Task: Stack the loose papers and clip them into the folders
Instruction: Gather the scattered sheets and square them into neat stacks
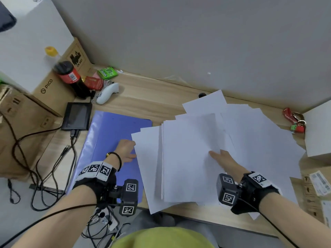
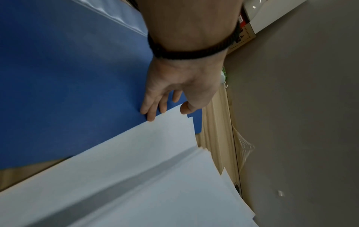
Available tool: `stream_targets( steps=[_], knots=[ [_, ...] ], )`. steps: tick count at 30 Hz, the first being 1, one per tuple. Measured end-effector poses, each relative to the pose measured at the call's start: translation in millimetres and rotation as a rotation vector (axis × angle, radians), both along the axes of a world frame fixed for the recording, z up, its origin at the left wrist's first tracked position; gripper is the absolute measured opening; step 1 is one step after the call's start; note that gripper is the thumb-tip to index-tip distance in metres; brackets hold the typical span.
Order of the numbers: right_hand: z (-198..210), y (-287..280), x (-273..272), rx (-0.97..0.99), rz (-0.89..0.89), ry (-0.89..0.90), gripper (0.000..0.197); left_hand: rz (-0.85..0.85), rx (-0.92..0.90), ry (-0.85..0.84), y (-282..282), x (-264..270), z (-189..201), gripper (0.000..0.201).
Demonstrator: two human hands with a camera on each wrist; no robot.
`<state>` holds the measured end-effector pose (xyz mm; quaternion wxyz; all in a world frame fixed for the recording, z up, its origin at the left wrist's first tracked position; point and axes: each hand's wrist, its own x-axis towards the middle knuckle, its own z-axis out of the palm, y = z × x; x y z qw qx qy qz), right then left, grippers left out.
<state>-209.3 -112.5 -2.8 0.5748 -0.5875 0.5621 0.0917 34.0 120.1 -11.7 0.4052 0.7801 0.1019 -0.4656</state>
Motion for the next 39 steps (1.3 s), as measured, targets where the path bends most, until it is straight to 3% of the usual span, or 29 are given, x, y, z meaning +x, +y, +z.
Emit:
stream_targets(
  steps=[3,5,14,19,21,25,27,29,35,39],
  knots=[
    [-3,12,12,0.008,0.076,0.007,0.045,0.008,-0.051,0.054,-10,-8,1,0.055],
    [-8,16,19,-0.004,0.121,-0.007,0.037,0.023,-0.088,0.081,-15,-12,-1,0.062],
    [-32,10,31,0.059,0.048,-0.048,0.048,0.045,-0.132,0.046,-25,-22,-9,0.053],
    [-44,6,36,0.019,-0.014,-0.084,0.043,0.085,-0.186,0.083,-26,-22,-14,0.061],
    [-49,4,35,0.05,-0.068,-0.075,0.049,0.089,-0.198,0.11,-25,-23,-17,0.06],
    [-55,4,28,0.122,0.046,-0.041,0.044,-0.008,-0.177,0.14,-24,-28,-20,0.011],
    [-56,7,24,0.116,0.076,-0.037,0.037,-0.064,-0.168,0.105,-25,-29,-23,0.017],
    [-56,9,19,0.107,0.072,-0.068,0.031,-0.099,-0.167,0.065,-24,-30,-28,0.038],
    [-34,4,2,0.056,0.057,-0.154,0.023,-0.078,-0.228,0.0,-24,-32,-27,0.044],
    [-9,-3,-2,0.02,-0.019,-0.281,0.022,-0.242,-0.316,-0.053,-37,-33,-14,0.05]
  ],
)
